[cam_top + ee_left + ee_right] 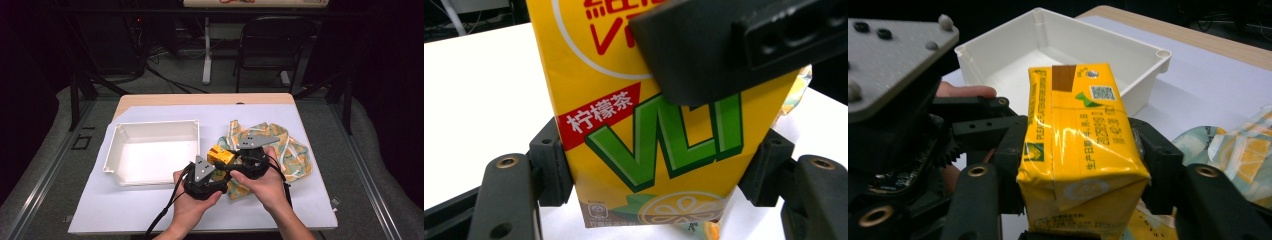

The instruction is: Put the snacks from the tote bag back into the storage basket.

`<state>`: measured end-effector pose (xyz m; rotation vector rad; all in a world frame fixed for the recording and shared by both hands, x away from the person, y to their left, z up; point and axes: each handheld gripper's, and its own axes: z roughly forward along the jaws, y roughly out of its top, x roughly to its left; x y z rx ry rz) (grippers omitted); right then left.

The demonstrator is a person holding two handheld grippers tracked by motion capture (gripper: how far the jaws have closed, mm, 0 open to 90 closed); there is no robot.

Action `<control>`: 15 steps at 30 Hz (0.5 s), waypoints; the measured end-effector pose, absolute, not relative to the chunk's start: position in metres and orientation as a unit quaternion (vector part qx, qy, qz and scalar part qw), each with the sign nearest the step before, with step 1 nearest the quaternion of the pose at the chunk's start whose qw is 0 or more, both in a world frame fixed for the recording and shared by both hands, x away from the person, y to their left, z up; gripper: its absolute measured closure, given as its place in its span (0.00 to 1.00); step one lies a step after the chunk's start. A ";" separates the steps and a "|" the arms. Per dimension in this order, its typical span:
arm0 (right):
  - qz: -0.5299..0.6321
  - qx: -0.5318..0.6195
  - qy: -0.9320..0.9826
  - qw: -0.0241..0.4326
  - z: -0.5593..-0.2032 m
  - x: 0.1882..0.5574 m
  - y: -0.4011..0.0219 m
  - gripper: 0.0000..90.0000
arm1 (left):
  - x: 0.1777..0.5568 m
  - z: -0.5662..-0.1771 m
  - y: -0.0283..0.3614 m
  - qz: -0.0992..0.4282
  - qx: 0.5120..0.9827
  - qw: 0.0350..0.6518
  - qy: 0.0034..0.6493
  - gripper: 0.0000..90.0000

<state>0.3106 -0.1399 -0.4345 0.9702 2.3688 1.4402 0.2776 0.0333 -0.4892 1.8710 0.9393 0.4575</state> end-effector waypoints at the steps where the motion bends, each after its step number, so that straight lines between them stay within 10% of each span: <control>1: 0.493 0.329 0.799 0.100 -0.434 0.311 -0.140 0.48 | 0.278 -0.489 0.034 0.188 0.767 0.478 0.384 0.34; 15: 0.521 0.324 0.784 0.100 -0.418 0.310 -0.157 0.29 | 0.290 -0.485 0.051 0.185 0.754 0.486 0.401 0.34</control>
